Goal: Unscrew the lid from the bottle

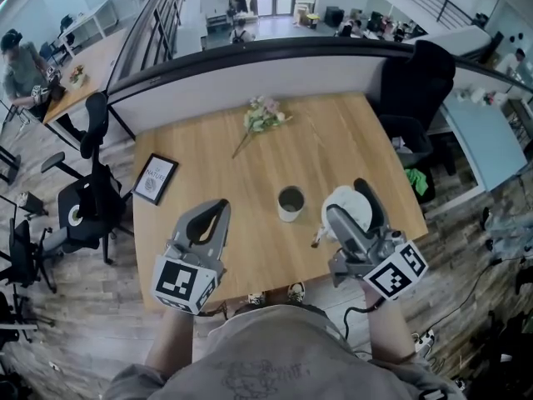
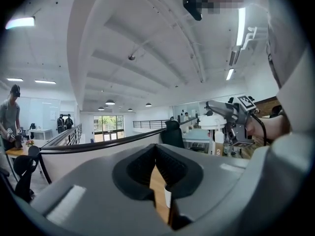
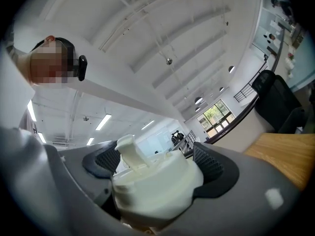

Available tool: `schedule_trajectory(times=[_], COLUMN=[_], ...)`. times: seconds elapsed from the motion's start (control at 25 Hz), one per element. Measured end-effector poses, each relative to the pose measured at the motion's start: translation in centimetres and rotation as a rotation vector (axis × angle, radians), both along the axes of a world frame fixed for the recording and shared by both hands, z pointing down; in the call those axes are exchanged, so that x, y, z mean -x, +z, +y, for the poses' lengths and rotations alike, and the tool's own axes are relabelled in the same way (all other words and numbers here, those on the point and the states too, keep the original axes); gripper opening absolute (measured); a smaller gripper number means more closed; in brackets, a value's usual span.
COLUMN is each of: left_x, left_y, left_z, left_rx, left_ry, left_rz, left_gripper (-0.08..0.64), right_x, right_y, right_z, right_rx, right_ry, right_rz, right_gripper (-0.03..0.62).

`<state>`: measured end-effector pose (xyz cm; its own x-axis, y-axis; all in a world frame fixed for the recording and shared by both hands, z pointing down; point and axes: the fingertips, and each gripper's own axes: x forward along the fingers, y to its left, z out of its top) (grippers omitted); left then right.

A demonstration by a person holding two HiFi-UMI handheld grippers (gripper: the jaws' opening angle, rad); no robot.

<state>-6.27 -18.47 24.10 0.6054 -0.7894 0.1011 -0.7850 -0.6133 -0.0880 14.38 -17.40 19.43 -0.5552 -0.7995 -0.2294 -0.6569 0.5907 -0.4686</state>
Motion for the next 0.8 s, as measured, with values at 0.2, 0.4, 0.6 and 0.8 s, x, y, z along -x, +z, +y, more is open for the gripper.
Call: schedule_trajectory(times=[0.2, 0.4, 0.6, 0.8], left_x=[-0.36, -0.21, -0.23, -0.62], left_y=[0.32, 0.55, 0.56, 0.60], left_z=[0.52, 0.83, 0.86, 1.07], left_rx=[0.004, 0.011, 0.015, 0.021], left_ry=[0.004, 0.008, 0.006, 0.009], left_rz=[-0.010, -0.013, -0.015, -0.020], left_gripper=[0.002, 0.002, 0.002, 0.002], right_x=[0.01, 0.54, 0.70, 0.38], right_y=[0.53, 0.60, 0.36, 0.23], right_z=[0.09, 0.30, 0.38, 0.59], right_rx=[0.017, 0.020, 0.020, 0.022], right_ry=[-0.012, -0.022, -0.033, -0.033], right_rz=[-0.018, -0.016, -0.013, -0.013], right_gripper=[0.476, 0.476, 0.476, 0.476])
